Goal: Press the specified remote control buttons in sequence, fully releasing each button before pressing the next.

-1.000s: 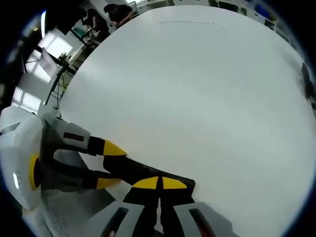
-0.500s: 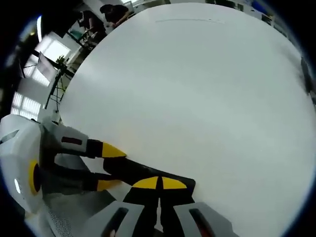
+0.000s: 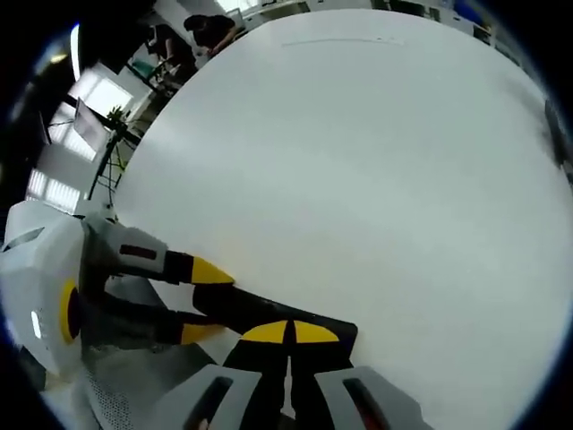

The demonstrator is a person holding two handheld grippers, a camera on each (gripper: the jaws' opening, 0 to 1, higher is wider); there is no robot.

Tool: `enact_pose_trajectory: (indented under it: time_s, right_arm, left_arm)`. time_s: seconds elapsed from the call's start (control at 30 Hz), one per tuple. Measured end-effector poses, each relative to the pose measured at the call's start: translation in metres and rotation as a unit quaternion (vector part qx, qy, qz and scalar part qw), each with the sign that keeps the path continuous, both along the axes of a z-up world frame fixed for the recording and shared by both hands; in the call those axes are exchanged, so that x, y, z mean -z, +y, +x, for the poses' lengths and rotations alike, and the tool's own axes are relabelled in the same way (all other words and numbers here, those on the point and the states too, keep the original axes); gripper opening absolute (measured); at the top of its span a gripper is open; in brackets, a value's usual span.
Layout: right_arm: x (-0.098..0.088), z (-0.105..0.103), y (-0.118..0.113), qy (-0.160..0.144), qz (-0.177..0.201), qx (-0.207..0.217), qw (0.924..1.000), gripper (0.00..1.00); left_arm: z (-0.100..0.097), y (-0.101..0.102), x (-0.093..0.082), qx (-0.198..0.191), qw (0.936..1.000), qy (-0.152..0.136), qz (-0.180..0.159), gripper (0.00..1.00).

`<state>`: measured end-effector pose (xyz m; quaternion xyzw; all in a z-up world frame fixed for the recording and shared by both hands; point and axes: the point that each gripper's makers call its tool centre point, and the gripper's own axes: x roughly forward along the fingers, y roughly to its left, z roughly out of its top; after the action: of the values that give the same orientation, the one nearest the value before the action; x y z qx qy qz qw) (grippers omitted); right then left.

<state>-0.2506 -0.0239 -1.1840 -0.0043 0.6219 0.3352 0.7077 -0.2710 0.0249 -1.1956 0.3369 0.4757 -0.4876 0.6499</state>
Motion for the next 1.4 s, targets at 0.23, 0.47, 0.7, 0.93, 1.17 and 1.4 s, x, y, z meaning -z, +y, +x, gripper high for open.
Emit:
enact_pose_trajectory:
  time_s: [0.23,0.47,0.7,0.93,1.17,1.4]
  right_arm:
    - [-0.0021,-0.0016,0.0029,0.001,0.005,-0.003,1.0,0.0]
    - [0.0006,-0.0015,0.0022,0.001,0.0,-0.006,1.0,0.0]
    - [0.0015,-0.0012,0.0023,0.001,0.002,0.0,1.0,0.0]
    - [0.0024,-0.0003,0.0026,0.004,0.004,-0.001,1.0,0.0]
    - [0.0003,-0.0022,0.0015,-0.011,0.024,0.004,0.9996,0.0]
    - [-0.0032,-0.0049,-0.0002,-0.008,0.023,0.002,0.9997,0.0]
  left_arm:
    - [-0.0002,-0.0002,-0.0003,-0.001,1.0,-0.001,-0.003,0.23]
    - [-0.0002,-0.0002,-0.0003,0.0,1.0,0.0,-0.002,0.23]
    - [0.0001,0.0002,-0.0004,0.002,1.0,-0.001,-0.009,0.23]
    - [0.0002,0.0,-0.0006,0.002,1.0,0.002,-0.007,0.23]
    - [0.0003,0.0003,-0.0011,0.0,1.0,0.003,-0.009,0.23]
    - [0.0005,-0.0002,-0.0009,-0.003,1.0,0.001,-0.009,0.23]
